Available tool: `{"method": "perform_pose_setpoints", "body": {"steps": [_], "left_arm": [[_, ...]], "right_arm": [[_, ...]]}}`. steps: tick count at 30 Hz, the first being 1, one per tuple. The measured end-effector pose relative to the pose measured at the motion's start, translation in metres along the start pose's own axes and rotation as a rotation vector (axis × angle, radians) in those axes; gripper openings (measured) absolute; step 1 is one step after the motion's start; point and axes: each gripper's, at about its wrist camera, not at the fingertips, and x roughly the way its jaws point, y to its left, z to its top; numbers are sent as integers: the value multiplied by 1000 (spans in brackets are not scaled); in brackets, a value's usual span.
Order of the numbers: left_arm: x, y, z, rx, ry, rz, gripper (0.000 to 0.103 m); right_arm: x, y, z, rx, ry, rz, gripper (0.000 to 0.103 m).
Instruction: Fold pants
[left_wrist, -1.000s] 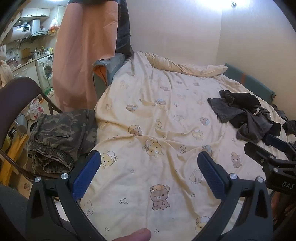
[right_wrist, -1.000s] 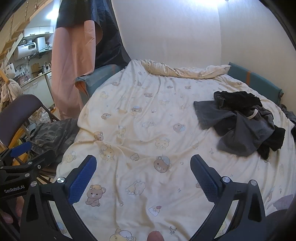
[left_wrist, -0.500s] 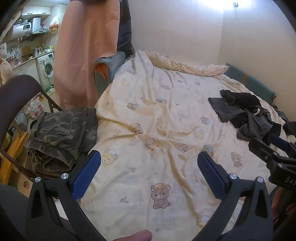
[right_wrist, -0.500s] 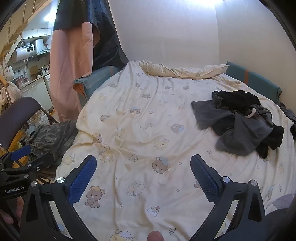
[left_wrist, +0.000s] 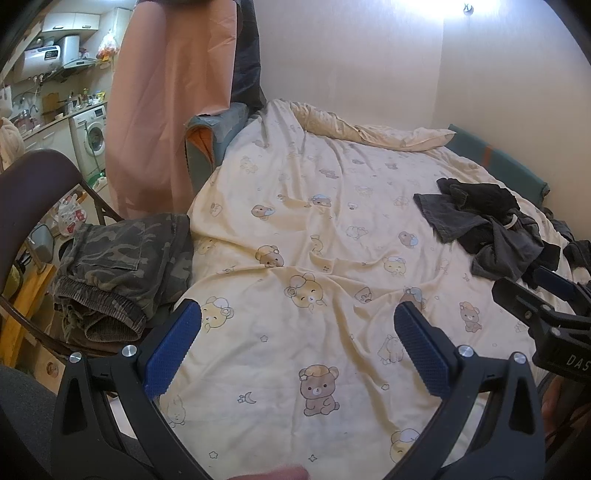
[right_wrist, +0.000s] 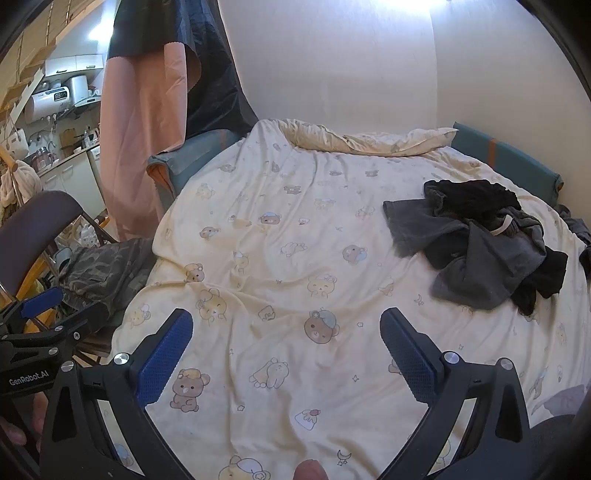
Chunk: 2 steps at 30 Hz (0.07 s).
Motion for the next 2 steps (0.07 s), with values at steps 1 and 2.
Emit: {"method": "perform_pose_setpoints", "body": {"steps": [1, 2], "left_arm": [[0, 0, 0, -1, -2, 1, 103], [0, -1, 0, 1, 0, -2, 103]], "right_arm": [[0, 0, 0, 0, 0, -1, 103], [0, -1, 0, 1, 1, 0, 103]]}}
